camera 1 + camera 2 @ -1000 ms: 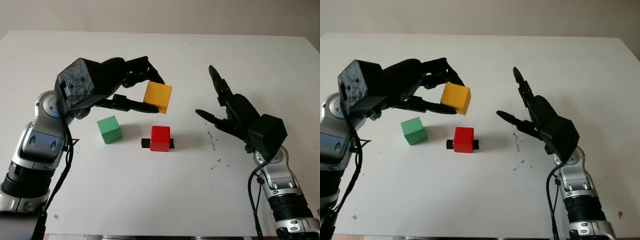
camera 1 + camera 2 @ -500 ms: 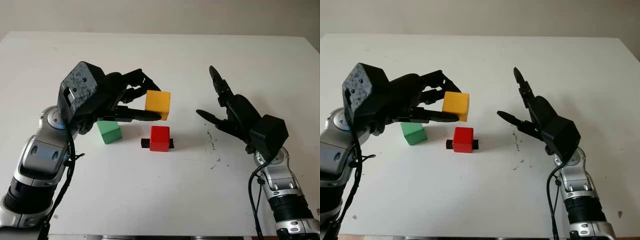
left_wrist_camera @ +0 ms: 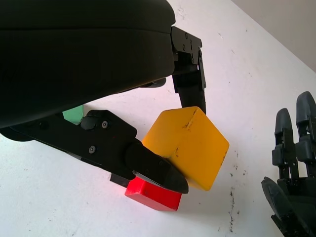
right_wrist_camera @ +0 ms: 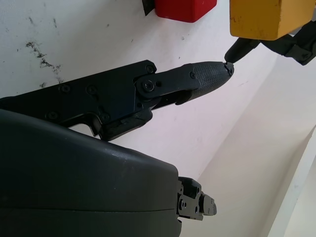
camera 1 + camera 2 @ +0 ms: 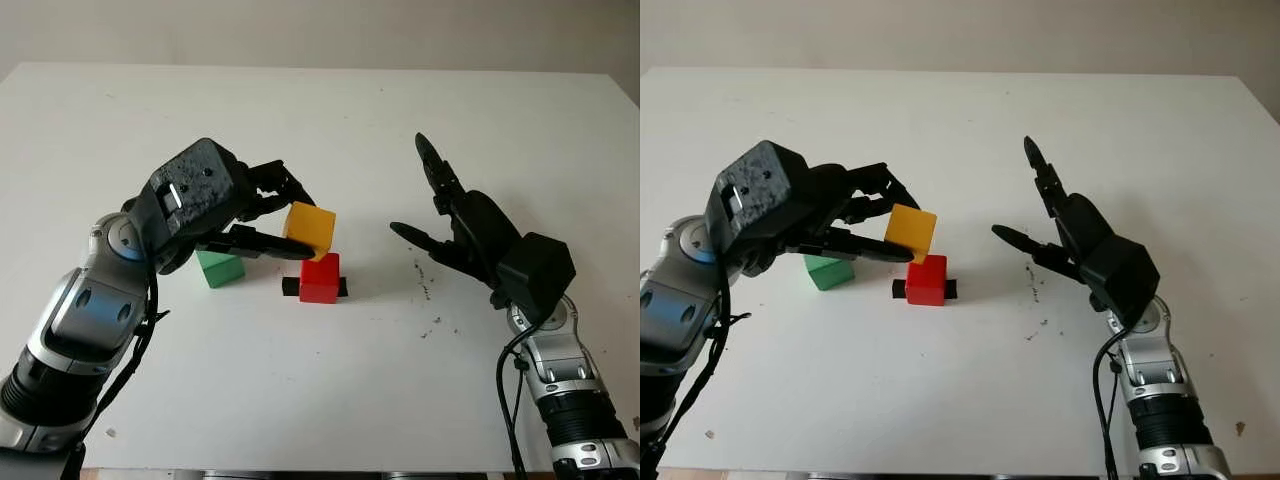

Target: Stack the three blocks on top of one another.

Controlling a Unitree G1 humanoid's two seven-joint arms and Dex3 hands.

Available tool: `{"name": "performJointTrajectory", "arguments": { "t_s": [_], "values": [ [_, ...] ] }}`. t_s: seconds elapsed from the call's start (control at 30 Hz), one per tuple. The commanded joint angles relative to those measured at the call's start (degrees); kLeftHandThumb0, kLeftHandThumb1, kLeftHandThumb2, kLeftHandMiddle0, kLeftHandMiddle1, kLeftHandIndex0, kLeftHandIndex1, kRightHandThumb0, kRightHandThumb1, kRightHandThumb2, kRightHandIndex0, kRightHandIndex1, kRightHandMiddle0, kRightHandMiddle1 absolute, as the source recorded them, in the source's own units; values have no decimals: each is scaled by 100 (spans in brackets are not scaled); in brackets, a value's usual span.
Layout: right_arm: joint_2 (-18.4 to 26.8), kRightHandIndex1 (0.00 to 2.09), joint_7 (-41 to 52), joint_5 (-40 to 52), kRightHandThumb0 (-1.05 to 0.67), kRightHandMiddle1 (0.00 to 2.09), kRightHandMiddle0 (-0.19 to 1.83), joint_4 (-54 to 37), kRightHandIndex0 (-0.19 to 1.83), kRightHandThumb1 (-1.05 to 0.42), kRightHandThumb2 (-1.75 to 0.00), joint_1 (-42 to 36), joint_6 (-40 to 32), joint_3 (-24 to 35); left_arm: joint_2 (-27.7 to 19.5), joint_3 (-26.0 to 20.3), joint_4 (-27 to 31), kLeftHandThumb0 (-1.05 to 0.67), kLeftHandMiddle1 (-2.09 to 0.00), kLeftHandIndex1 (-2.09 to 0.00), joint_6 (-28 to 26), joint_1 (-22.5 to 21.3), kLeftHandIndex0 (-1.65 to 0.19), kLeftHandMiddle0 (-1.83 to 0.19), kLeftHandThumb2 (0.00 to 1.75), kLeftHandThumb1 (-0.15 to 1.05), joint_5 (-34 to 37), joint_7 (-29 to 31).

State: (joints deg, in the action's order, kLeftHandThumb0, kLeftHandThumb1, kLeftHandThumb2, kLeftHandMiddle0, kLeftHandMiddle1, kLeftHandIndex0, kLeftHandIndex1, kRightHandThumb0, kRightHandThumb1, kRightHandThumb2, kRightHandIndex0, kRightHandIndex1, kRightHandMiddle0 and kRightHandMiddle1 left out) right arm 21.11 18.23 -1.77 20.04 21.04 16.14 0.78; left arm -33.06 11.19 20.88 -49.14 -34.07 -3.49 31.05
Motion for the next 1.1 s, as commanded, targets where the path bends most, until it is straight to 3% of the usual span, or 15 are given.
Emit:
{"name": "performJointTrajectory", "arguments": {
  "t_s": [0.0,0.27,0.57,0.8,1.07],
  "values": [
    [-21,0,31,45,-67,5,-14,-23,-19,-105,-16,-39,4,14,71,-55,30,-27,-6,-155,-30,-73,-20,-22,7,105,47,-26],
    [-29,0,90,95,-67,5,-15,51,-19,-105,-16,-38,97,46,276,-152,-19,-30,-8,-154,76,59,-23,-26,6,105,170,-198],
    [-12,1,24,28,-67,6,-12,33,-19,-105,-15,-38,84,59,419,-140,28,-32,-8,-155,-211,137,-21,-25,6,105,282,-346],
    [-14,2,52,66,-67,6,-12,-2,-19,-105,-14,-24,40,66,433,-104,11,-34,-8,-157,22,364,-21,-25,6,105,263,-424],
    [-4,3,59,35,-67,5,-12,-41,-19,-105,-14,-18,5,59,438,-78,175,-32,-6,-156,-250,467,-19,-23,7,105,283,-461]
  ]
}}
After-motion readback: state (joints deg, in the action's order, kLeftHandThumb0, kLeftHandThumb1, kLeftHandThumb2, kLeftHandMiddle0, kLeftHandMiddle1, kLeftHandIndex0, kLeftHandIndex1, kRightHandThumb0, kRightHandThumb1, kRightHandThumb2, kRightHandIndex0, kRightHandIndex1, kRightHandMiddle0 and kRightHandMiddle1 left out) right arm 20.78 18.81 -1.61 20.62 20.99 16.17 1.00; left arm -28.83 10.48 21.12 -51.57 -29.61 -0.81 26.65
